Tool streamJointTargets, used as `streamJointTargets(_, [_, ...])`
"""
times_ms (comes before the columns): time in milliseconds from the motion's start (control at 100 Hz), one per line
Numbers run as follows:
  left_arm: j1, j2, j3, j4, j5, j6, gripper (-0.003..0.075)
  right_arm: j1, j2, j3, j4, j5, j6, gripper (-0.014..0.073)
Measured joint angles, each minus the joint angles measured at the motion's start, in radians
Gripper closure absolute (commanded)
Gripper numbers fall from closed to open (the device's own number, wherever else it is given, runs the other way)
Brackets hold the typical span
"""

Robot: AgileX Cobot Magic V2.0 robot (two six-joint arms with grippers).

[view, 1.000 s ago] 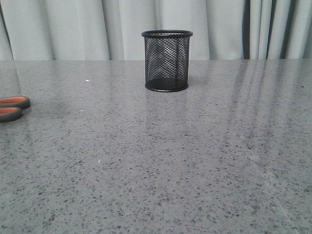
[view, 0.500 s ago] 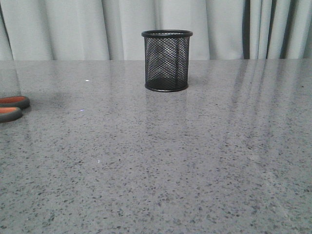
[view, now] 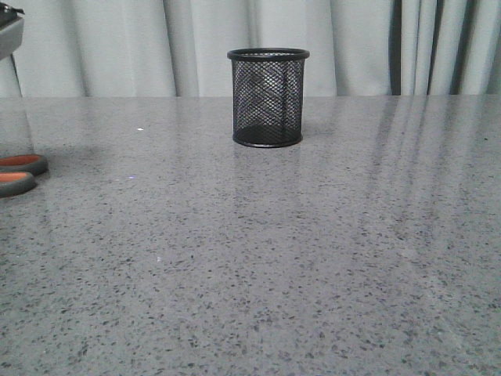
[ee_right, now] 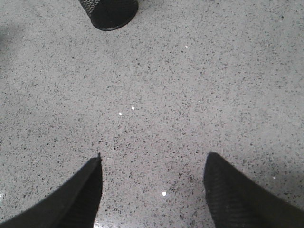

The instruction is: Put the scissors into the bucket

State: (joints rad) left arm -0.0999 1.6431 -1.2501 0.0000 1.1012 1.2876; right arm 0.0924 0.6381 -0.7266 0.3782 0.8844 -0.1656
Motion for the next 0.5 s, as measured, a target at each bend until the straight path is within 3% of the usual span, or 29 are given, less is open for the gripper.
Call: streamJointTargets(500, [0.0, 0.033, -0.026, -0.016, 0.026, 0.124, 0.0335, 0.0, 0.0, -0.002, 0.0, 0.016, -0.003, 0.0176])
